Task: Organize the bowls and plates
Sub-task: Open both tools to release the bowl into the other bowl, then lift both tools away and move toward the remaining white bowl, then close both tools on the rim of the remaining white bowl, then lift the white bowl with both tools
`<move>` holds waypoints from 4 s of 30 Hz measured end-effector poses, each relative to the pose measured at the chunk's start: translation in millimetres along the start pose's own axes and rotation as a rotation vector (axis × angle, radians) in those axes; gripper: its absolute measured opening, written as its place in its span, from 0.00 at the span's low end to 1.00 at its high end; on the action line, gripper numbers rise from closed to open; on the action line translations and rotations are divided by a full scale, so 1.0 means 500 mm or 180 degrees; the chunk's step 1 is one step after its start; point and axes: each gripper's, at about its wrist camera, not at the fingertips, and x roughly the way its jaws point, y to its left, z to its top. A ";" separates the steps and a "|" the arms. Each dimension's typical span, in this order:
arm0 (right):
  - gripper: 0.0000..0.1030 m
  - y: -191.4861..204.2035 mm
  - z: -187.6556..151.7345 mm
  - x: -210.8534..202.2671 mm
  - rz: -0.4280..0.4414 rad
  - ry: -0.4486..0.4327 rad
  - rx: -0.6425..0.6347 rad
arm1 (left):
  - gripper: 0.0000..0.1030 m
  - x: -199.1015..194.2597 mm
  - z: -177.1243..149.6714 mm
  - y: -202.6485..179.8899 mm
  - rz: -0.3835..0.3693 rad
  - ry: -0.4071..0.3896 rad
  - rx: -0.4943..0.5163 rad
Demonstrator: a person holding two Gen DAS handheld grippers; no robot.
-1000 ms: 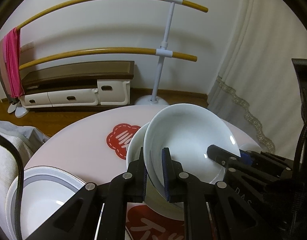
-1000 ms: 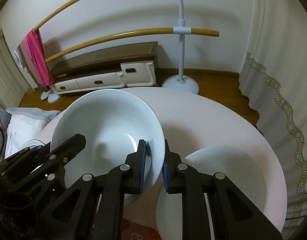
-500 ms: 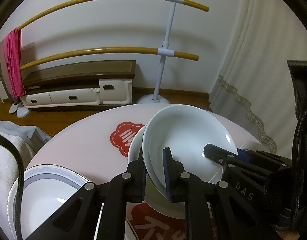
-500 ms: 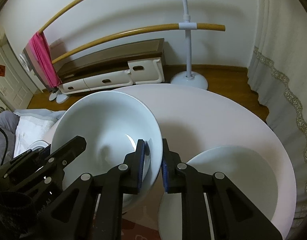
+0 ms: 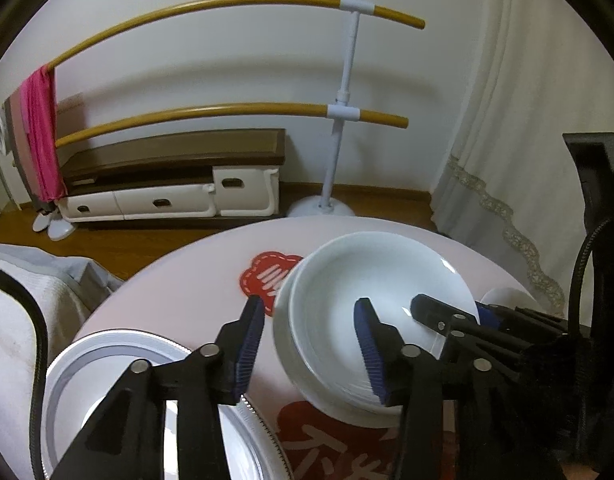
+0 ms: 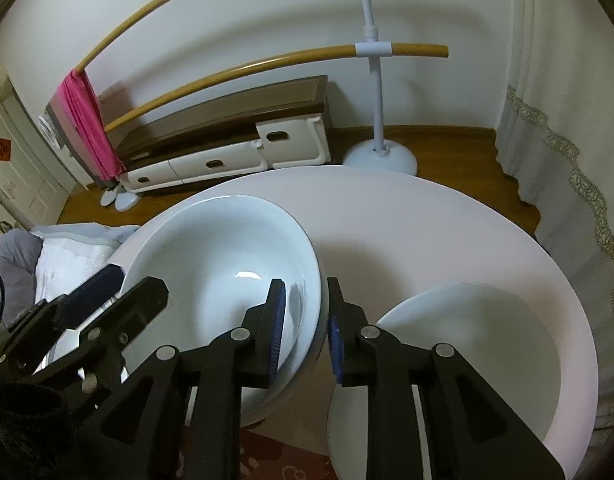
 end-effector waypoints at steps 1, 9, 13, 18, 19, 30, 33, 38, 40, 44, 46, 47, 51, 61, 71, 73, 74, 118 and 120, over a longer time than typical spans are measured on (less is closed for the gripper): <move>0.19 0.001 -0.001 -0.001 -0.0009 0.0001 -0.0009 | 0.45 -0.004 -0.002 0.000 0.0003 0.0001 -0.0008; 0.41 0.003 -0.010 -0.037 0.0082 -0.0047 0.0058 | 0.57 -0.046 -0.023 0.004 0.0098 -0.0030 -0.0111; 0.42 0.004 -0.018 -0.075 0.0124 -0.0134 0.0073 | 0.61 -0.084 -0.042 -0.002 0.0100 -0.0080 -0.0125; 0.46 0.004 -0.042 -0.137 0.0211 -0.0264 0.0073 | 0.68 -0.156 -0.075 -0.018 0.0097 -0.0197 -0.0111; 0.48 0.002 -0.051 -0.155 0.0236 -0.0312 0.0079 | 0.71 -0.172 -0.081 -0.021 0.0107 -0.0233 -0.0112; 0.67 -0.060 -0.154 -0.319 0.0341 -0.0651 0.0178 | 0.92 -0.308 -0.198 -0.101 0.0091 -0.0465 -0.0026; 0.69 -0.081 -0.180 -0.347 0.0351 -0.0700 0.0190 | 0.96 -0.333 -0.236 -0.123 0.0076 -0.0462 -0.0018; 0.71 -0.112 -0.214 -0.370 0.0320 -0.0694 0.0171 | 0.97 -0.364 -0.275 -0.148 -0.0003 -0.0450 -0.0105; 0.71 -0.127 -0.224 -0.376 0.0322 -0.0689 0.0188 | 0.97 -0.371 -0.281 -0.159 0.0011 -0.0424 -0.0109; 0.71 -0.162 -0.235 -0.387 0.0311 -0.0712 0.0229 | 0.97 -0.366 -0.282 -0.188 0.0005 -0.0339 -0.0097; 0.71 -0.181 -0.238 -0.387 0.0294 -0.0726 0.0268 | 0.97 -0.361 -0.273 -0.203 0.0009 -0.0308 -0.0073; 0.71 -0.192 -0.237 -0.385 0.0283 -0.0725 0.0289 | 0.97 -0.354 -0.272 -0.213 0.0016 -0.0290 -0.0059; 0.71 -0.223 -0.229 -0.364 0.0220 -0.0678 0.0323 | 0.97 -0.331 -0.258 -0.237 0.0042 -0.0228 -0.0024; 0.69 -0.262 -0.159 -0.229 0.0228 -0.0373 0.0351 | 0.97 -0.238 -0.212 -0.252 0.0228 -0.0102 -0.0035; 0.38 -0.279 -0.130 -0.117 0.0407 -0.0097 0.0405 | 0.97 -0.139 -0.166 -0.257 0.0324 0.0008 -0.0023; 0.30 -0.282 -0.128 -0.113 0.0458 -0.0109 0.0399 | 0.97 -0.119 -0.161 -0.263 0.0335 0.0043 0.0016; 0.26 -0.281 -0.126 -0.112 0.0466 -0.0112 0.0386 | 0.97 -0.109 -0.158 -0.266 0.0328 0.0066 0.0027; 0.08 -0.251 -0.128 -0.220 0.0562 -0.0380 0.0294 | 0.12 -0.135 -0.116 -0.253 -0.0233 -0.0014 0.0184; 0.08 -0.230 -0.123 -0.242 0.0550 -0.0453 0.0229 | 0.12 -0.159 -0.116 -0.237 -0.0242 -0.0083 0.0158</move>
